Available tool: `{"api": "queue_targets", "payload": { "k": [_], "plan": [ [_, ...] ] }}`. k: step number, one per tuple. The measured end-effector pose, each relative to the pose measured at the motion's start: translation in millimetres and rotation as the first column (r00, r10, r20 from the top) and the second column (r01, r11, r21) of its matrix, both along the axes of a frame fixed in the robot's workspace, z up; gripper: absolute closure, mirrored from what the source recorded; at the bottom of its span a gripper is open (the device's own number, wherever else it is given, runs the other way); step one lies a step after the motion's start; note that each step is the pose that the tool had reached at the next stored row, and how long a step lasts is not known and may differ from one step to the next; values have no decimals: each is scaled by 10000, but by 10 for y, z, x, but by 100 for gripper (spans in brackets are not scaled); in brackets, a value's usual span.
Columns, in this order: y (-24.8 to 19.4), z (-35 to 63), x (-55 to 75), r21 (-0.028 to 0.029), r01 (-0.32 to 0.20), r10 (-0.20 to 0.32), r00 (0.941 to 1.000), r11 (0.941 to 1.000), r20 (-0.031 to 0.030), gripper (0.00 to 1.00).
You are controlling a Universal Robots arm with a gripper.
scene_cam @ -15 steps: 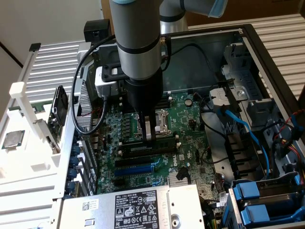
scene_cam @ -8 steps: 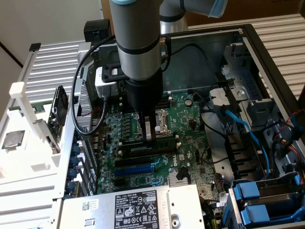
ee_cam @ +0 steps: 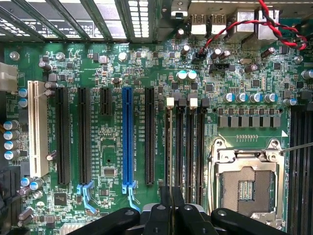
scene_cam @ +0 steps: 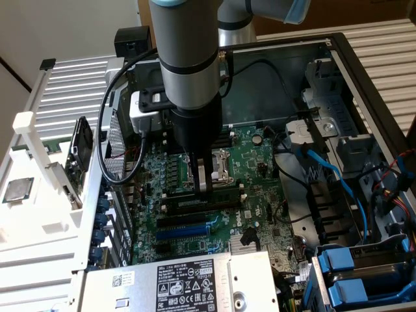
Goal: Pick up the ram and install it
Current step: 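Insert the ram into the slot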
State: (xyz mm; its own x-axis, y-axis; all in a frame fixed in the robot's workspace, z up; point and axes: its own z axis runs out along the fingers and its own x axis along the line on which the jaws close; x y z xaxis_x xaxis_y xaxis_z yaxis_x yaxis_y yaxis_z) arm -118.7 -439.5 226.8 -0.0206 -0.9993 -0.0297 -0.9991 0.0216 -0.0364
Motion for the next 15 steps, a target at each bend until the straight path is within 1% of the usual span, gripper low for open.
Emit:
{"api": "queue_targets", "payload": {
  "k": [2, 3, 5, 6, 15],
  "plan": [
    [0, 0, -1, 2, 1, -1, 10000, 10000, -3, 86],
    [0, 0, -1, 1, 1, -1, 10000, 10000, 0, 80],
    [0, -1, 0, 2, 1, -1, 10000, 10000, 1, 80],
    [0, 0, 0, 1, 1, -1, 10000, 10000, 0, 73],
    [0, 12, 0, -1, 1, -1, 10000, 10000, -1, 73]
  ]
}}
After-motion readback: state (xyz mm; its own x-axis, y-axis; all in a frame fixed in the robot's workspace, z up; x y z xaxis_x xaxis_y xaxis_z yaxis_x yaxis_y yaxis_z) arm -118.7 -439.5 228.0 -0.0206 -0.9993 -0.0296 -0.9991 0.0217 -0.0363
